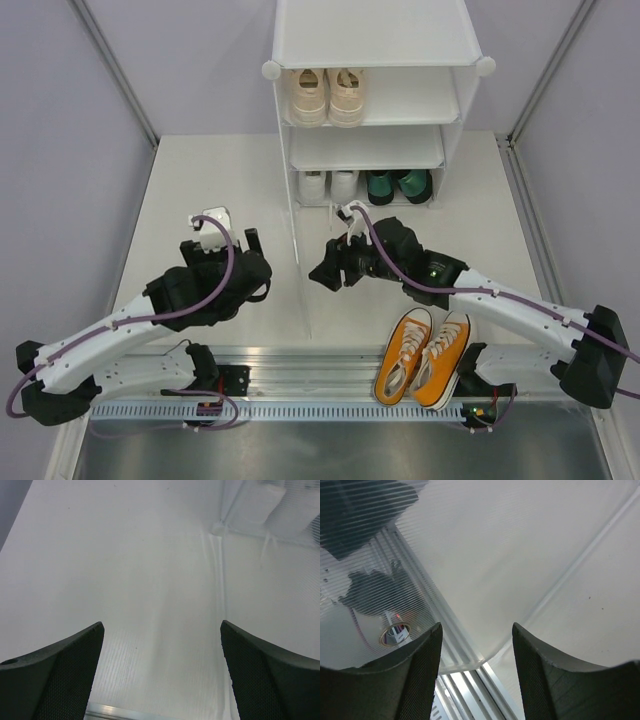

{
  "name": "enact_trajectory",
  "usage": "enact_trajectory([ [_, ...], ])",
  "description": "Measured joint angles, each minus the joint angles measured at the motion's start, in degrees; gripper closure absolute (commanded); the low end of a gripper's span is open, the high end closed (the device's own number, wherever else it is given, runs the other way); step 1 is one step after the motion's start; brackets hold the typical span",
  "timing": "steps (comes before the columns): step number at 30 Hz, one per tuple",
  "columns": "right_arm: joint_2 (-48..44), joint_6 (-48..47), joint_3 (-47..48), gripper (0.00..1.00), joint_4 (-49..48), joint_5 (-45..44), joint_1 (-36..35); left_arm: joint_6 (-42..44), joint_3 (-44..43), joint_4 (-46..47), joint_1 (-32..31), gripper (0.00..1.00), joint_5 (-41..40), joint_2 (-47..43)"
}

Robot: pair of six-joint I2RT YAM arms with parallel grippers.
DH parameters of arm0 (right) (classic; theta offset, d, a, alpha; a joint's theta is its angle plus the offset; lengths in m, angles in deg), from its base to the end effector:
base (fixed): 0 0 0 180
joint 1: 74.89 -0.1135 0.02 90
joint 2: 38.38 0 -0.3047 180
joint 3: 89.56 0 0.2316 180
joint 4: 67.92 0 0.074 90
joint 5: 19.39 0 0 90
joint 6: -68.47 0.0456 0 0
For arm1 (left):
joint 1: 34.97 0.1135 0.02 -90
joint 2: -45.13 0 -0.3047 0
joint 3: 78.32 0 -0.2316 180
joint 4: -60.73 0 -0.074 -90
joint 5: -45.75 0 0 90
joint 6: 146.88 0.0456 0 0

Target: Place and organize the shoes in the shoe cabinet

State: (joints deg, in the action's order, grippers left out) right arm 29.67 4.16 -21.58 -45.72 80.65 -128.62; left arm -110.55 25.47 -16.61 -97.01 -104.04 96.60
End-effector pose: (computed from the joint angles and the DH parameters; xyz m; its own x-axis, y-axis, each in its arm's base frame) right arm 0.1401 0.2044 0.3508 -0.5876 -0.0792 -0.8053 -0.7042 0.5402 0.4607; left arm 0.0814 -0.0693 0.3718 -0.3804 -0.1479 -0.9129 -0.1826 0.9797 -0.0826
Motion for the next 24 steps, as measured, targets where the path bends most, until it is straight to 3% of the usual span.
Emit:
enact_trajectory([
  [3,0.5,0.3,1.6,0.42,2.2,-3.2,-0.1,1.0,0.7,0.2,1.7,0.00,0.9,0.5],
  [7,-0.6,3.3,5.3,0.39,13.6,-15.6,-0.1,4.3,0.6,1.2,4.3,0.00,2.5,1.8],
  [12,-10.7,11.3,3.3,0.38,28.5,-27.2,0.0,9.3,0.6,3.4,7.1,0.00,5.7,2.4],
  [16,-17.7,19.6,-1.0,0.35,37.6,-31.1,-0.1,12.9,0.7,5.5,8.4,0.00,8.9,2.0],
  [24,-16.5,33.6,-3.3,0.32,52.0,-32.9,-6.5,16.4,3.6,9.0,9.1,0.00,10.9,0.0],
])
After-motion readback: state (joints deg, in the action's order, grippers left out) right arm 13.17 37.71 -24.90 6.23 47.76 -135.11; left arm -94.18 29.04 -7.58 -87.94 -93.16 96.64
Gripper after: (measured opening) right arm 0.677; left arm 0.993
